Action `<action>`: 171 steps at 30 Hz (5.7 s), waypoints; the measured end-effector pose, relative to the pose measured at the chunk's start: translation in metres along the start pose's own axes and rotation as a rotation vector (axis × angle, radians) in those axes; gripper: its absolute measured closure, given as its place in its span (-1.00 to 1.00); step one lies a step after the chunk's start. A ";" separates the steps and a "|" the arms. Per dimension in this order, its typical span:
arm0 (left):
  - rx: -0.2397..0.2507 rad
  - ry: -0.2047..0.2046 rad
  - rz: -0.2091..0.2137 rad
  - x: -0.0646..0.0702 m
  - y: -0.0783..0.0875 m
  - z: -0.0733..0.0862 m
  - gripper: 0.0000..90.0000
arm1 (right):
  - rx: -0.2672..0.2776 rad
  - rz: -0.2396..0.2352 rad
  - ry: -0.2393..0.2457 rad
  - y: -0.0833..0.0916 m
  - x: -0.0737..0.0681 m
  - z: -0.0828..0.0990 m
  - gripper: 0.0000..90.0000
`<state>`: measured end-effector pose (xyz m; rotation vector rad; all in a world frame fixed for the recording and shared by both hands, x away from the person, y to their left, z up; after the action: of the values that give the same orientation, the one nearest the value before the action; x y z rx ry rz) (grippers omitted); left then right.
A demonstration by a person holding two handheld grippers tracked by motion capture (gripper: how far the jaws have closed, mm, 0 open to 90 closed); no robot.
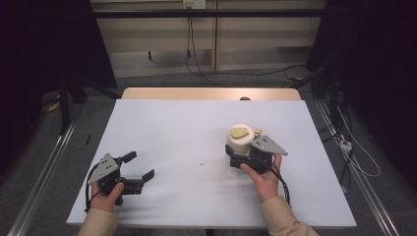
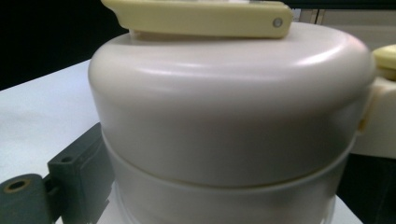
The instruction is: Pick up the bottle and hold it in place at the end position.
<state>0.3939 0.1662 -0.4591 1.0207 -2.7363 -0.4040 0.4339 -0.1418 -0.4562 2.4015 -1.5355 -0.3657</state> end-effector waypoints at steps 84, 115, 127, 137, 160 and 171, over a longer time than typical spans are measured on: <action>0.010 -0.002 0.019 0.002 0.000 -0.001 -0.92 | -0.040 -0.030 0.024 -0.071 -0.033 -0.011 -0.86; -0.002 -0.006 0.015 0.000 0.000 0.001 -0.92 | -0.042 -0.025 0.030 -0.093 -0.034 -0.010 -0.86; -0.001 0.001 0.012 0.001 -0.002 0.002 -0.92 | -0.039 -0.019 0.012 -0.099 -0.031 -0.010 -0.86; 0.000 0.006 0.011 0.000 -0.001 0.002 -0.92 | -0.028 -0.026 0.035 -0.106 -0.041 -0.020 -0.85; -0.002 -0.002 0.013 0.000 -0.001 0.002 -0.92 | -0.052 -0.032 0.029 -0.108 -0.038 -0.014 -0.85; -0.004 -0.003 0.013 0.000 -0.001 0.002 -0.92 | -0.066 -0.038 0.035 -0.106 -0.038 -0.011 -0.86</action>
<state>0.3934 0.1658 -0.4609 1.0012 -2.7427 -0.4092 0.5114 -0.0634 -0.4805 2.3768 -1.4426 -0.3742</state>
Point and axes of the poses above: each handheld gripper's, and its own axes: y roughly backward along the jaws, z roughly out of its underside, x roughly to its right, the point moved 10 cm from there along -y, roughly forward along the jaws, and after that the axes turned 5 degrees about -x, right-handed, at the moved point
